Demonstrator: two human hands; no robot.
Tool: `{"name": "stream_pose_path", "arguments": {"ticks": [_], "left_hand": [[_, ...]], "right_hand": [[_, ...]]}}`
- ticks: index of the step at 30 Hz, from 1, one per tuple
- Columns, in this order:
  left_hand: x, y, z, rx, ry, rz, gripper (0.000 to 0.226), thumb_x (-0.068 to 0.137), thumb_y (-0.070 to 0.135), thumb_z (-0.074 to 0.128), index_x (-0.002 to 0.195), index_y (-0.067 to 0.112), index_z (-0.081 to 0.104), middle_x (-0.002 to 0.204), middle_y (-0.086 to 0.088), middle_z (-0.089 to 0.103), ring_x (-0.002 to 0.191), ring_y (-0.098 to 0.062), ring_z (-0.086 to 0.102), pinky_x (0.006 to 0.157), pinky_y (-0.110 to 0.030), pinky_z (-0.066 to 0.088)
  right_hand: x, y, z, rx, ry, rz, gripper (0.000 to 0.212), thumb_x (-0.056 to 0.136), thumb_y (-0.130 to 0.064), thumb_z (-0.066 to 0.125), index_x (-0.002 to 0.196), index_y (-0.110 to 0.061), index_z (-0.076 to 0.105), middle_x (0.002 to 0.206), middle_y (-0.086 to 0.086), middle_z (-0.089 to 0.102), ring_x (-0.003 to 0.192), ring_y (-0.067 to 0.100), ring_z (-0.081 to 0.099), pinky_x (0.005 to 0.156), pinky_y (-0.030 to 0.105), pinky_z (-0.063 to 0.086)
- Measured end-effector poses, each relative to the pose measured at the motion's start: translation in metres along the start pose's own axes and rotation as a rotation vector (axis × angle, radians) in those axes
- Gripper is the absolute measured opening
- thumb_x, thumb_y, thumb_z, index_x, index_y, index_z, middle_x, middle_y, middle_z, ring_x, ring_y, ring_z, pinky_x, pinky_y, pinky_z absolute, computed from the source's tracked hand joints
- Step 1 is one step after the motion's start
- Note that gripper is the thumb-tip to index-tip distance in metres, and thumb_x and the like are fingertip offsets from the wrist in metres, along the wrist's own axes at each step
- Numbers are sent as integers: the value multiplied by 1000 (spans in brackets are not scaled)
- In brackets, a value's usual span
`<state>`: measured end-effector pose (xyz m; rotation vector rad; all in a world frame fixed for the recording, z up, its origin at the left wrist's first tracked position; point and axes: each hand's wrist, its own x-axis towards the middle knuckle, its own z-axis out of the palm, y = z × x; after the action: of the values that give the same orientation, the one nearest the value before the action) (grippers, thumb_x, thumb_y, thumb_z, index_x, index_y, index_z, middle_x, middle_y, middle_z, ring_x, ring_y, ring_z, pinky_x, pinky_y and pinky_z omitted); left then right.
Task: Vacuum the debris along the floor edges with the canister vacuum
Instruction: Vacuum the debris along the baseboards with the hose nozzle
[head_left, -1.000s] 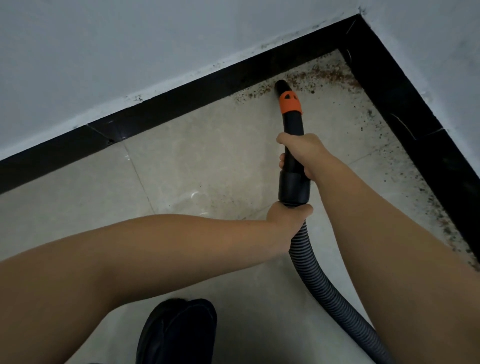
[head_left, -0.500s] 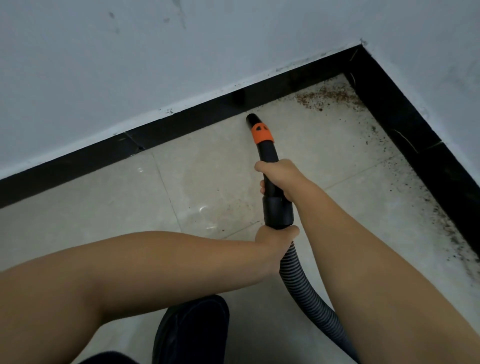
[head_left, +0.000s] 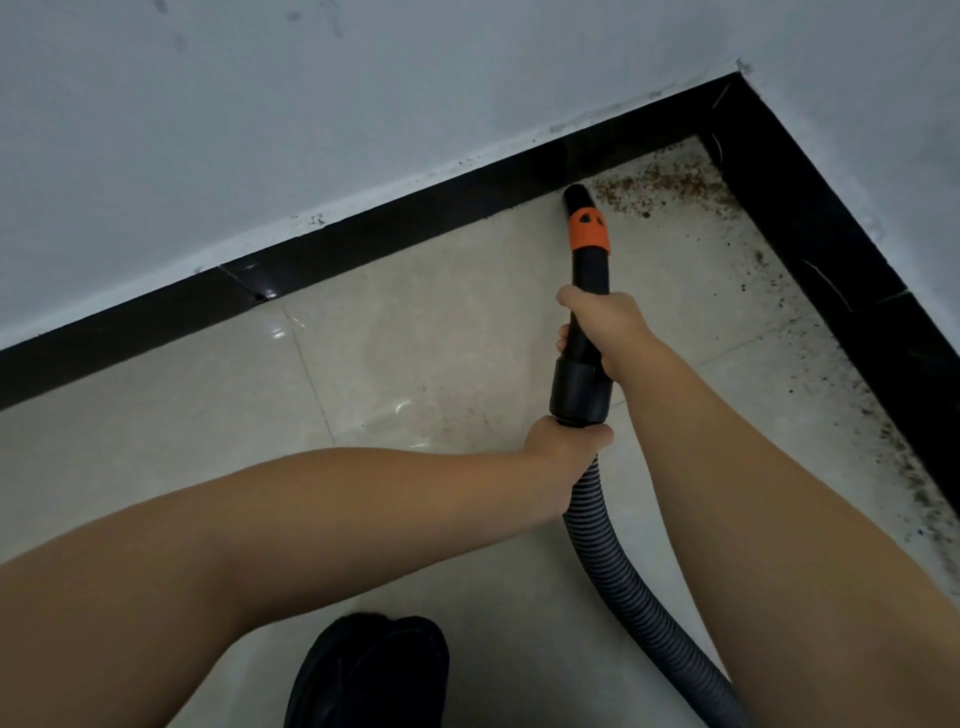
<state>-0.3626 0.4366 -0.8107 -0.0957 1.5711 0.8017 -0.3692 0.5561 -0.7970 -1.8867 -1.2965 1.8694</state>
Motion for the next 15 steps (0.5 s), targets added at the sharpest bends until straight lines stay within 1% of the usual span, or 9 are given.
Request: {"name": "stream_pose_path", "arguments": {"ticks": [3, 6, 13, 15], "left_hand": [[6, 11, 13, -19, -33, -11, 15, 83, 12, 63, 94, 8, 55, 81, -7, 53, 87, -24, 53, 74, -31, 43], [10, 16, 17, -18, -29, -17, 13, 83, 12, 64, 90, 9, 54, 75, -3, 51, 84, -23, 53, 72, -29, 42], [5, 10, 10, -52, -10, -54, 17, 82, 11, 63, 97, 9, 55, 78, -4, 53, 84, -25, 54, 73, -31, 44], [5, 2, 6, -30, 12, -30, 13, 83, 12, 63, 94, 10, 57, 78, -4, 55, 79, -22, 55, 73, -31, 45]], "right_hand": [[10, -7, -9, -20, 6, -6, 17, 85, -17, 62, 81, -10, 47, 62, 9, 54, 43, 17, 52, 40, 20, 48], [15, -12, -11, -25, -7, -20, 16, 85, -16, 62, 81, -11, 47, 62, 8, 54, 42, 16, 51, 39, 18, 48], [10, -8, -1, -40, -35, -16, 14, 85, -15, 61, 81, -10, 48, 57, 8, 53, 40, 17, 50, 41, 20, 47], [6, -3, 6, -54, -47, -15, 14, 85, -16, 61, 80, -10, 49, 56, 8, 53, 40, 17, 50, 42, 21, 47]]}}
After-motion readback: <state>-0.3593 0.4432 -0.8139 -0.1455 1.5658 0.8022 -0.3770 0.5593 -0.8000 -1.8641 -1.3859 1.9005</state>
